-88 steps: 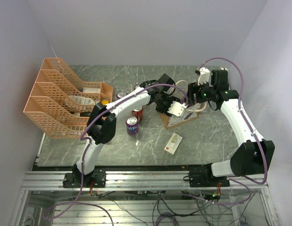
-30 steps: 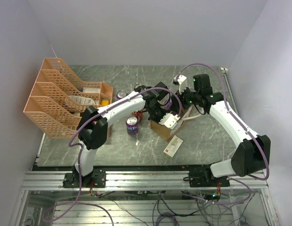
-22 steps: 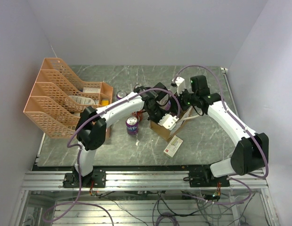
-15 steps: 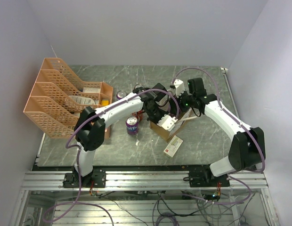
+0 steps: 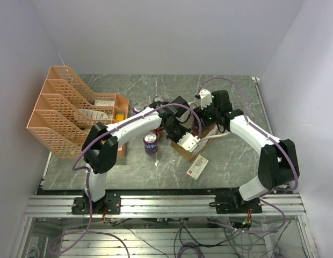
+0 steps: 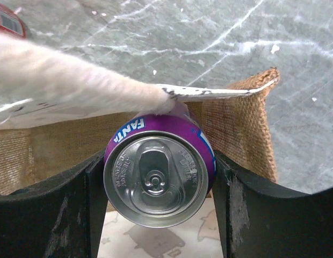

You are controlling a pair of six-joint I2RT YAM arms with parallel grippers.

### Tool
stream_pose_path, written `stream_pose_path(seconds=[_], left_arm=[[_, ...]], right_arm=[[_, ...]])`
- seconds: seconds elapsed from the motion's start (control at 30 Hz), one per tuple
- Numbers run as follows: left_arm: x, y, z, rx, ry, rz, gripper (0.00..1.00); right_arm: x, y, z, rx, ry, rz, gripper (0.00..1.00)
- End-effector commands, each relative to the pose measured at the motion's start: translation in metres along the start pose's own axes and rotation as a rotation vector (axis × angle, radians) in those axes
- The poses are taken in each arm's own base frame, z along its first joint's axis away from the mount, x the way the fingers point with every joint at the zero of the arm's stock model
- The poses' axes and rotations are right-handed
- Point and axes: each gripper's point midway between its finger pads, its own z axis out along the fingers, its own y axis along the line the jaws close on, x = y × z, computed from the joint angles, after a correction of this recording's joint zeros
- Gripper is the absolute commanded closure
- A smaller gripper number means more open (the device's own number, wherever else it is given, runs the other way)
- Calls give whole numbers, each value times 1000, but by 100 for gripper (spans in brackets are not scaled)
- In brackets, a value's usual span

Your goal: Place the beverage into the canvas bag

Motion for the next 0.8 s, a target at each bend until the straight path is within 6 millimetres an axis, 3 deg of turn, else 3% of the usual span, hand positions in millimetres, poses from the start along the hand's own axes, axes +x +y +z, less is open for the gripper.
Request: stream_pose_path(seconds=[0.0,0.77], left_arm=[[-3,0,-2,5,-32,23,93],[-3,5,-1,-4,-32,21,91]], right_arm=[[-23,-16,9,69,-72,43,78],[-9,-29,31,125,-12,70,49]])
